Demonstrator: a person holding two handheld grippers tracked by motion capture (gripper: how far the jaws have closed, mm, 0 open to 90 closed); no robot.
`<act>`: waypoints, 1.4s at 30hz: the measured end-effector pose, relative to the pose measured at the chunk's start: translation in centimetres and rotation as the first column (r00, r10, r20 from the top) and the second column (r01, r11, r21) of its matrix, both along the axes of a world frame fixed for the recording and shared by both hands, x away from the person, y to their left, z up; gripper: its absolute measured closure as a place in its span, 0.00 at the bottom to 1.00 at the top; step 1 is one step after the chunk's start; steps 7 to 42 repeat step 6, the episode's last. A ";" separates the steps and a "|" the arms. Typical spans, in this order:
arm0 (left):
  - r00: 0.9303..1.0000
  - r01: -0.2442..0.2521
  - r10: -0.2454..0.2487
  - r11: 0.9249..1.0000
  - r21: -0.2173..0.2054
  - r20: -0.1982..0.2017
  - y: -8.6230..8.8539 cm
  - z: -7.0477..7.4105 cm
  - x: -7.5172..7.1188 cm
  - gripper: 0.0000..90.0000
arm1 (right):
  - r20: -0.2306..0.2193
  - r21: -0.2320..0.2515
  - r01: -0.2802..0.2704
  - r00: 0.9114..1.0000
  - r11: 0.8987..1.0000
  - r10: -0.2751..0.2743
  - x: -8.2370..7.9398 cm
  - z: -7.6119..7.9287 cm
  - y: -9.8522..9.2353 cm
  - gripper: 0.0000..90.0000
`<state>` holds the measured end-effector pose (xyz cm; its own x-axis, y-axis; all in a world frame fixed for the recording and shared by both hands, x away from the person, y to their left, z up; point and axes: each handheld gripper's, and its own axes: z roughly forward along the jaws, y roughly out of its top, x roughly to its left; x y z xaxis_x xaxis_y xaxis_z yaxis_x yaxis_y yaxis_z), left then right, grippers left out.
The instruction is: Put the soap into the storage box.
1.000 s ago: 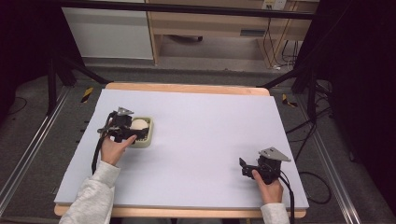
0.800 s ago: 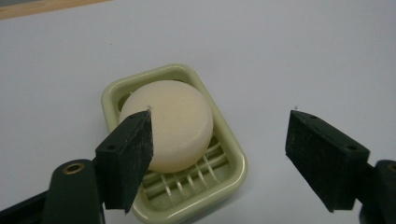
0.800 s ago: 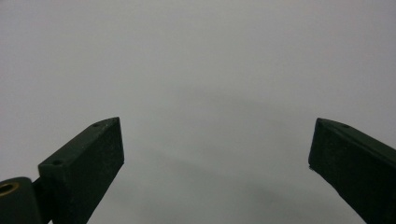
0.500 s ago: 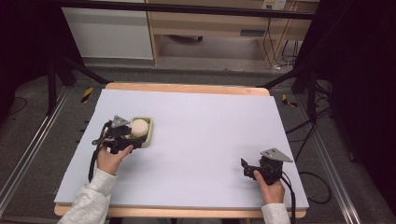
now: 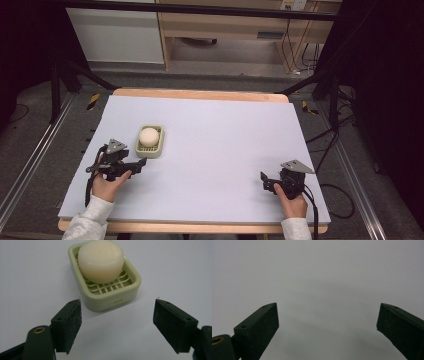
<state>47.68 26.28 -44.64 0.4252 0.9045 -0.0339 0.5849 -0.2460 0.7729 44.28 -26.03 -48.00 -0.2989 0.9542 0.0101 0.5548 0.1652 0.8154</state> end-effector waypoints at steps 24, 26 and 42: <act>1.000 -0.022 0.022 1.000 -0.002 -0.008 1.2 -0.7 -0.8 0.22 | -0.004 -0.003 0.012 1.000 1.000 -0.012 0.1 -0.1 -0.3 0.05; 1.000 -0.022 0.022 1.000 -0.002 -0.008 1.2 -0.7 -0.8 0.22 | -0.004 -0.003 0.012 1.000 1.000 -0.012 0.1 -0.1 -0.3 0.05; 1.000 -0.022 0.022 1.000 -0.002 -0.008 1.2 -0.7 -0.8 0.22 | -0.004 -0.003 0.012 1.000 1.000 -0.012 0.1 -0.1 -0.3 0.05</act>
